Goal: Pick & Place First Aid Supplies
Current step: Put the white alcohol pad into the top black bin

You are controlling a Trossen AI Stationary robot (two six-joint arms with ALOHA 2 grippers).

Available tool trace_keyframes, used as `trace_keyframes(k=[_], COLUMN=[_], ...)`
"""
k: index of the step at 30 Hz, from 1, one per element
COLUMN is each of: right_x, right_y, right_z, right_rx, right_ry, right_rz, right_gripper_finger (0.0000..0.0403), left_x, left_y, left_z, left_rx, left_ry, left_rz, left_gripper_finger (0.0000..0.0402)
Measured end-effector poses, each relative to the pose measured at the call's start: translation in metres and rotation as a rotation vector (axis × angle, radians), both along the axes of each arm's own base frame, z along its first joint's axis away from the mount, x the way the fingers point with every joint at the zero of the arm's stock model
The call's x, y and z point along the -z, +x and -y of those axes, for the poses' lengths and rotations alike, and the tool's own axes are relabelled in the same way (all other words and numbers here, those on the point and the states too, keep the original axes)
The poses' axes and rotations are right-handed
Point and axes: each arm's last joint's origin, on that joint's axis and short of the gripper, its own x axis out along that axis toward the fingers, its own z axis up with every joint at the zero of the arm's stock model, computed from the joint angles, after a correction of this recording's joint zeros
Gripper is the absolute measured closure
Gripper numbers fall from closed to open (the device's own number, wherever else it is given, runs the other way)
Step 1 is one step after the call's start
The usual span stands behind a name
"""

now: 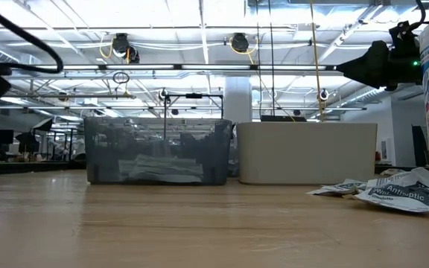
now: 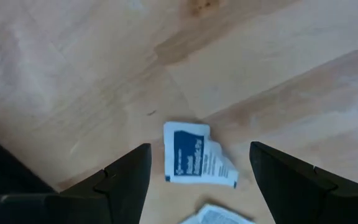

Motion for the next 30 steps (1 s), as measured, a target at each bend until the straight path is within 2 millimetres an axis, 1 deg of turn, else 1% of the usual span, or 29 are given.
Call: trace_keyframes(k=[6, 12, 15, 19, 26, 30], right_x=[0.0, 0.0, 0.0, 0.0, 0.0, 0.0], right_y=[0.0, 0.0, 0.0, 0.0, 0.0, 0.0], right_z=[0.0, 0.0, 0.0, 0.0, 0.0, 0.0], right_rx=[0.0, 0.0, 0.0, 0.0, 0.0, 0.0], right_ry=[0.0, 0.0, 0.0, 0.0, 0.0, 0.0], right_rz=[0.0, 0.0, 0.0, 0.0, 0.0, 0.0], right_gripper_finger=[0.014, 0.014, 0.014, 0.014, 0.014, 0.014], left_x=[0.013, 0.013, 0.014, 0.013, 0.013, 0.013], left_y=[0.007, 0.009, 0.009, 0.009, 0.011, 0.013], left_z=[0.006, 0.007, 0.007, 0.007, 0.006, 0.004], left_rx=[0.022, 0.055, 0.073, 0.081, 0.122, 0.137], left_ry=[-0.02, -0.031, -0.032, -0.035, -0.063, -0.069], left_rz=[0.015, 0.029, 0.031, 0.034, 0.034, 0.04], left_gripper_finger=[0.0128, 0.0129, 0.0143, 0.0189, 0.0298, 0.0353])
